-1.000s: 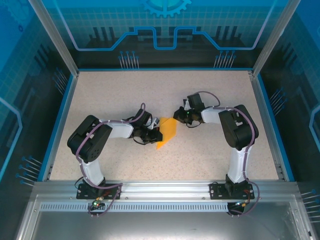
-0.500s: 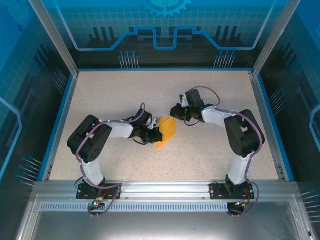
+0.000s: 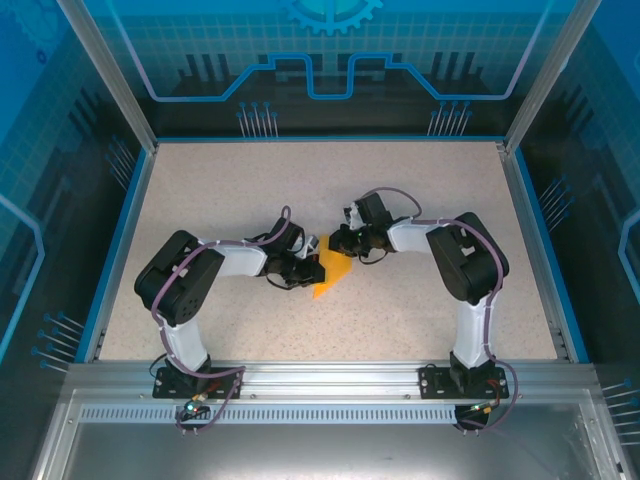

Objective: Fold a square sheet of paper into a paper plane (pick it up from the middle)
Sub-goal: Fourth fold the wing at the center of the table.

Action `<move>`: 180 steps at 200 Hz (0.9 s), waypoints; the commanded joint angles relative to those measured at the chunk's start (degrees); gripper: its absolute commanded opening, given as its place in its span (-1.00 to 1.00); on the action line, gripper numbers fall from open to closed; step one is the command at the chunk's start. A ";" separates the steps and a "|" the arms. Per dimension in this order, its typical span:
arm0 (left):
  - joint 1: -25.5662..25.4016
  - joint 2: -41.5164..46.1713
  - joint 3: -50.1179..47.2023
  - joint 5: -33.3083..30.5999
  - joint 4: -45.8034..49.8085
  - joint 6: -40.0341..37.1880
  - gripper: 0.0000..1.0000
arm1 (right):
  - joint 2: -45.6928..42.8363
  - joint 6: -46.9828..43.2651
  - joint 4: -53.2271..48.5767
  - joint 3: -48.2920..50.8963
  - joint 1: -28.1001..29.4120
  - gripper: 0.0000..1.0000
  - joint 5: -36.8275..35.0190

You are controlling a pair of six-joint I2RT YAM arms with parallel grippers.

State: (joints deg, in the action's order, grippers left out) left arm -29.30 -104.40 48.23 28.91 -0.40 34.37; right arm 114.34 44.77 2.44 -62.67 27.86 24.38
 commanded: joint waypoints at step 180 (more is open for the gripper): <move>1.17 2.47 9.92 3.89 7.20 4.79 -0.62 | 2.64 2.78 2.56 6.13 0.00 -0.81 -3.56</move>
State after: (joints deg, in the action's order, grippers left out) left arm -29.10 -99.48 55.29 29.32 9.17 35.86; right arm 114.45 47.13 8.49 -59.42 27.70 24.43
